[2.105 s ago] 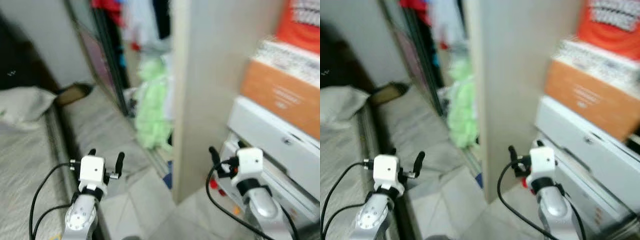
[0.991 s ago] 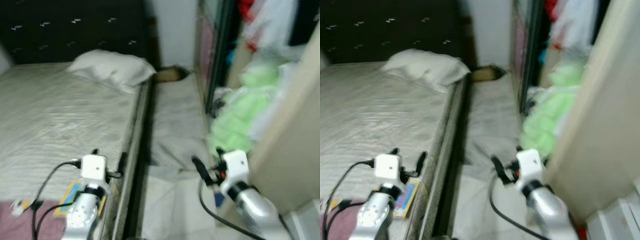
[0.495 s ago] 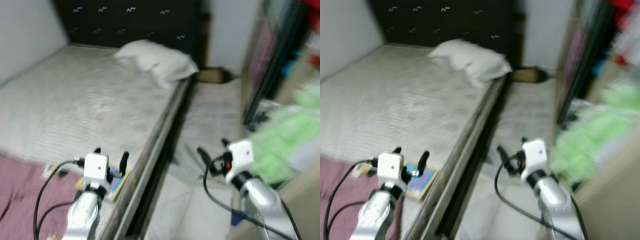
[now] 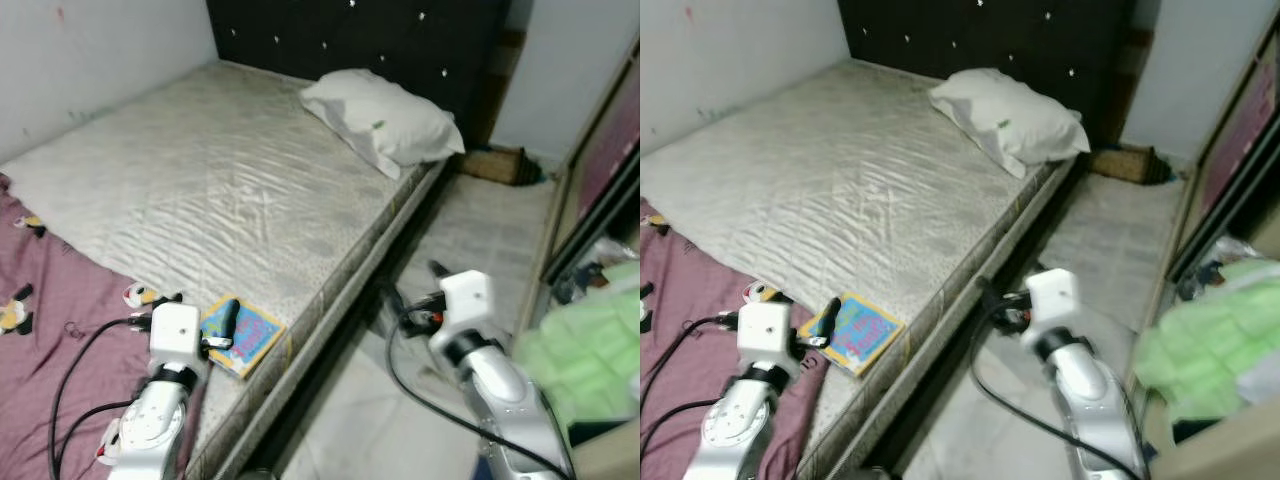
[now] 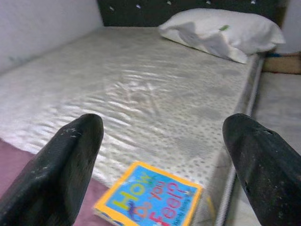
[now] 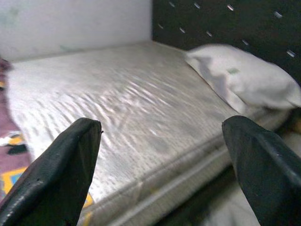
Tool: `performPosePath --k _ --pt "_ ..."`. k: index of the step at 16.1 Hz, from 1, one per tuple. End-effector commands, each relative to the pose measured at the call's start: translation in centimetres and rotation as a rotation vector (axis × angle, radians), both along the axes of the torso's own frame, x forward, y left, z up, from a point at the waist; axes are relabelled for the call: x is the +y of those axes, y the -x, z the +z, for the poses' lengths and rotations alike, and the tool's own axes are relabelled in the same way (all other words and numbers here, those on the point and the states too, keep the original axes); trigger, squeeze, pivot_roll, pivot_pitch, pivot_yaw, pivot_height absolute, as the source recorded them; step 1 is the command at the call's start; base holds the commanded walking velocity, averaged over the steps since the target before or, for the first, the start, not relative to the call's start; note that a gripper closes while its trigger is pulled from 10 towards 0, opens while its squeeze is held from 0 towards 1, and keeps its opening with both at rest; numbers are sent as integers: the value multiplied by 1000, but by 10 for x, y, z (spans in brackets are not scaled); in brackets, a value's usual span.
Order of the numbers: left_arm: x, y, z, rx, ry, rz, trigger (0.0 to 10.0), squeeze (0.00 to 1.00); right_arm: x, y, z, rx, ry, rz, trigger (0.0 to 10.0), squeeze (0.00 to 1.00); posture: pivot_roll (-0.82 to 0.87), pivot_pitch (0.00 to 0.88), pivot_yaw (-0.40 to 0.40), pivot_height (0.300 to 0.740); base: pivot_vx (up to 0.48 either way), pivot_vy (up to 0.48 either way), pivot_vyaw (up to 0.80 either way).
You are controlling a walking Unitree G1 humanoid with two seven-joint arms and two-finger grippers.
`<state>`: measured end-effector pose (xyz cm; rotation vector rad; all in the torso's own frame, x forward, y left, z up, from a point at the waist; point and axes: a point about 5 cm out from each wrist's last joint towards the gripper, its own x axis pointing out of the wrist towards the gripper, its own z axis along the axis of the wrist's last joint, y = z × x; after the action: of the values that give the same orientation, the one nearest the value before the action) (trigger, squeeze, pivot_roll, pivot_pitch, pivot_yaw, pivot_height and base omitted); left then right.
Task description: Clean up the room
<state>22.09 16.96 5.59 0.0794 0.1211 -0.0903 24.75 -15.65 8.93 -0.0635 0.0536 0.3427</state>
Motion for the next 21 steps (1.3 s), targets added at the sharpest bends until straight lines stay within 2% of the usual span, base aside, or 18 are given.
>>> performPosePath --k 1,9,14,21 --pt "-4 0 1 -1 7 -8 10000 0 -7 1 -2 5 20 -27 10000 0 -39 0 49 740 0 0 775" --pt "-5 -1 2 -21 -15 -7 10000 0 -7 -1 -1 -11 20 -36 10000 0 -42 0 51 740 0 0 770" --pt "-6 -1 2 -23 17 -1 10000 0 -8 -2 -1 -14 21 -37 10000 0 -46 0 53 740 0 0 769" --pt "-8 2 1 -20 8 -24 10000 0 -7 -1 1 -25 20 -34 10000 0 -48 0 54 740 0 0 769"
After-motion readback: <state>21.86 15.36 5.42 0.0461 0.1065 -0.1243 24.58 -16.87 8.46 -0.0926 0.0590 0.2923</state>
